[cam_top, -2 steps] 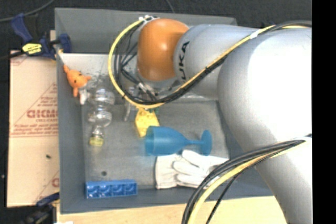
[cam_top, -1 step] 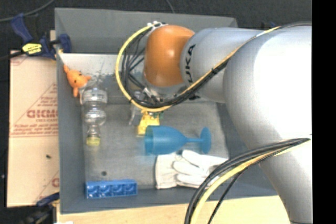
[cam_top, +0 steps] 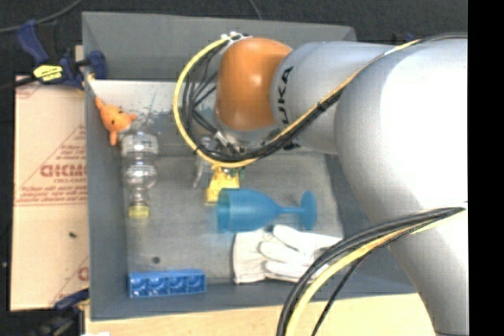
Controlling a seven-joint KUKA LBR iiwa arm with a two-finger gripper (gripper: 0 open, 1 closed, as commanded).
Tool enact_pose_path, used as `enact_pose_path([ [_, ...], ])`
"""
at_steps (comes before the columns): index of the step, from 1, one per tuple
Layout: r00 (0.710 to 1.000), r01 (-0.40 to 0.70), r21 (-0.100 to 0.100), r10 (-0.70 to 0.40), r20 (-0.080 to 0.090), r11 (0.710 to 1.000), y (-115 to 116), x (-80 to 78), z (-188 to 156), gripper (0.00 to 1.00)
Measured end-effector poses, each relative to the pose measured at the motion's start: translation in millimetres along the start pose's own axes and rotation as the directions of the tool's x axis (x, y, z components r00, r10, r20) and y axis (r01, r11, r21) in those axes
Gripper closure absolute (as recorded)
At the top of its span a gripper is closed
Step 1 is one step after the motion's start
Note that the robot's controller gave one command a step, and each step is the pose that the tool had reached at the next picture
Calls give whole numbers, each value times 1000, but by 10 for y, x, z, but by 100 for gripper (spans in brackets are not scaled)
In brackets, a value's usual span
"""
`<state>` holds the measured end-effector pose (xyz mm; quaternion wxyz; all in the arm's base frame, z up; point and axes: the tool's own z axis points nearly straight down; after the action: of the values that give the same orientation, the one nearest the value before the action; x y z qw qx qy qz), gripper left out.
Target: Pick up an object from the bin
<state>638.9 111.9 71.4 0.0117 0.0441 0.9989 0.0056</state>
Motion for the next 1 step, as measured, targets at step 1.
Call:
enact_pose_path([
  [1,1000,20,0,-20,4,1000,-377,38,-9,100],
])
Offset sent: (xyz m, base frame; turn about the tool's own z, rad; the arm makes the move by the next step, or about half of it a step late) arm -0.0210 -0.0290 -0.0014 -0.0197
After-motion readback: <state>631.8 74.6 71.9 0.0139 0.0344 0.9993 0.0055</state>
